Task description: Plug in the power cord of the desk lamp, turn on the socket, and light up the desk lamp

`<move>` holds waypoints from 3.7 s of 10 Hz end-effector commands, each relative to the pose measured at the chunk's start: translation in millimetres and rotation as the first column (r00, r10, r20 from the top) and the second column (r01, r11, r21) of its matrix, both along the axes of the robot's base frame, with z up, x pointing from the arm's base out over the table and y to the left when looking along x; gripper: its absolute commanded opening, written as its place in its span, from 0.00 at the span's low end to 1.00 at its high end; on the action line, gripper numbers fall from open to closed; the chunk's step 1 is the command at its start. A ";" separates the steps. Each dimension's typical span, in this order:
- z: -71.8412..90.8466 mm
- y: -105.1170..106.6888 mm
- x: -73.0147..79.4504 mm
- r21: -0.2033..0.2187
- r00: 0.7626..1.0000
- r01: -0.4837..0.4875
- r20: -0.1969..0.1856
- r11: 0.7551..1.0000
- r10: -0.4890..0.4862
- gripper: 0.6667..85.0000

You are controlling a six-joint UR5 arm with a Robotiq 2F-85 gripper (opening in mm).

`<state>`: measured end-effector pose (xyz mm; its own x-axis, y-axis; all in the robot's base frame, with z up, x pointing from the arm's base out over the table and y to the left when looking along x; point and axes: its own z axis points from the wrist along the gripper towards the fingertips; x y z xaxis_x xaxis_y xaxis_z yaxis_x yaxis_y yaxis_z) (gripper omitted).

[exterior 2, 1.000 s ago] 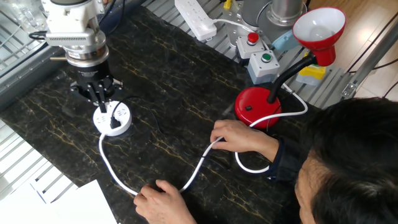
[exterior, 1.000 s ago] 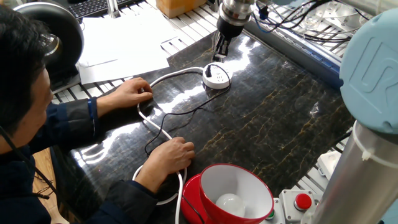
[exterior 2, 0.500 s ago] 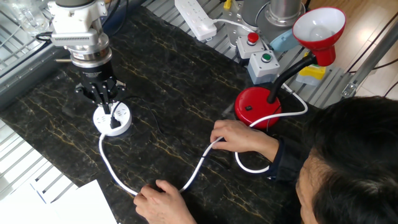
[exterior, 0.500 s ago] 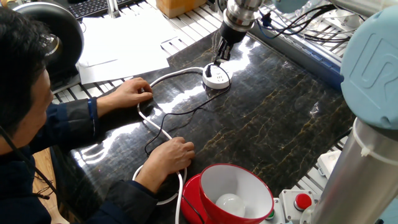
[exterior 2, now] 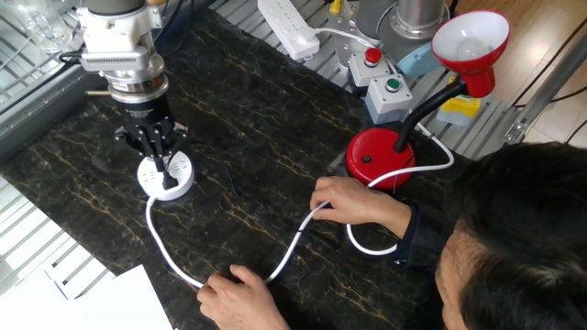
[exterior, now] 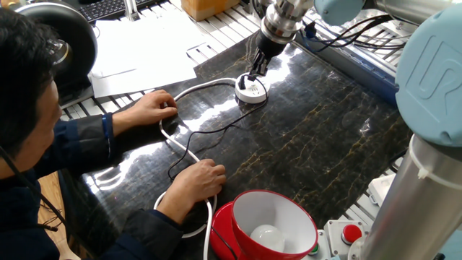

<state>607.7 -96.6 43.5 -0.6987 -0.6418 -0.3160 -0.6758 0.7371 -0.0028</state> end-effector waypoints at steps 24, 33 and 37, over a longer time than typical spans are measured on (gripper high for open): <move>-13.8 -31.2 -9.4 0.008 0.998 -0.067 0.021 0.998 0.067 0.00; -5.1 -14.1 -11.9 0.024 1.000 -0.029 -0.006 0.999 0.030 0.00; -13.6 -15.1 -6.4 0.025 0.999 -0.040 0.010 0.999 0.039 0.00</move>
<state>596.7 -111.8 31.9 -0.6719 -0.6664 -0.3231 -0.7067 0.7075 0.0102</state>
